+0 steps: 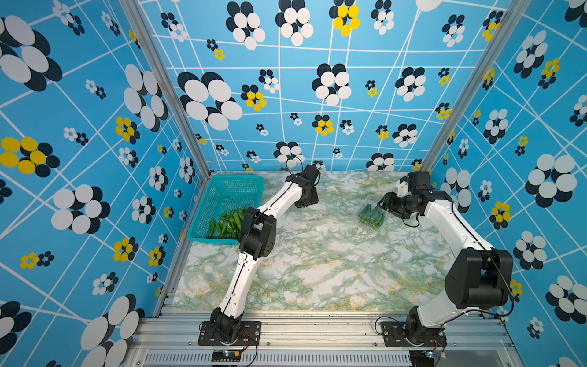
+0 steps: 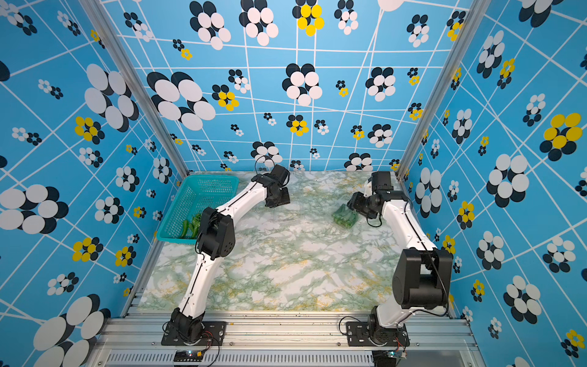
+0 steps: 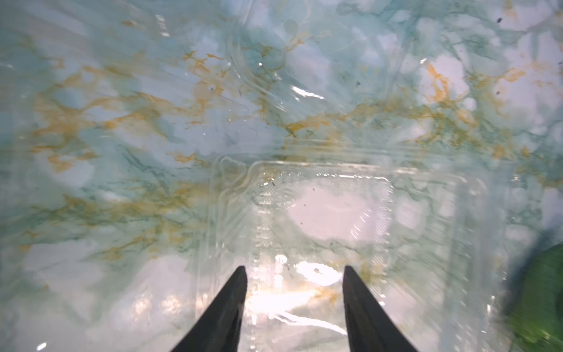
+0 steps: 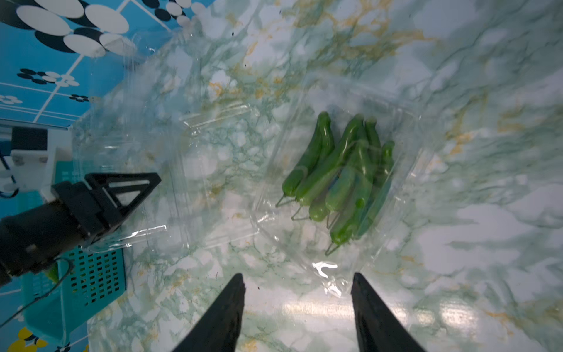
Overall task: Take small green peppers out of containers
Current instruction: Move the packing box to the center of the board.
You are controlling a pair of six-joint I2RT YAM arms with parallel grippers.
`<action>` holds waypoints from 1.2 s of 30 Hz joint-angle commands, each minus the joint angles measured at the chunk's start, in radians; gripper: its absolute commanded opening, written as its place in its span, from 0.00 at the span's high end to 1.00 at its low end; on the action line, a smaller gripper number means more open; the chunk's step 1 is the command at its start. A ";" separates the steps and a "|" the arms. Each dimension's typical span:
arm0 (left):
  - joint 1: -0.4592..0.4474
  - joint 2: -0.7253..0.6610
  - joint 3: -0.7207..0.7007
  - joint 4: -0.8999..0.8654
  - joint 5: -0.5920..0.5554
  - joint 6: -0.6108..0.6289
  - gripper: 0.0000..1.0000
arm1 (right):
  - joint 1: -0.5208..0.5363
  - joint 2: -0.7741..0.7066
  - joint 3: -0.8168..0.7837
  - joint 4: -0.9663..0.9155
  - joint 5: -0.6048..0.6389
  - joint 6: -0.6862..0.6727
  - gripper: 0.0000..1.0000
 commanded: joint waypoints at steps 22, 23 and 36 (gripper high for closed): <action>-0.269 -0.166 -0.239 0.164 0.186 -0.083 0.50 | -0.048 0.727 0.838 -0.288 0.178 -0.225 0.42; -0.274 -0.170 -0.240 0.166 0.193 -0.083 0.50 | -0.048 0.734 0.837 -0.292 0.174 -0.227 0.41; -0.382 -0.137 -0.252 0.184 0.353 -0.030 0.52 | -0.047 0.712 0.732 -0.336 0.148 -0.238 0.43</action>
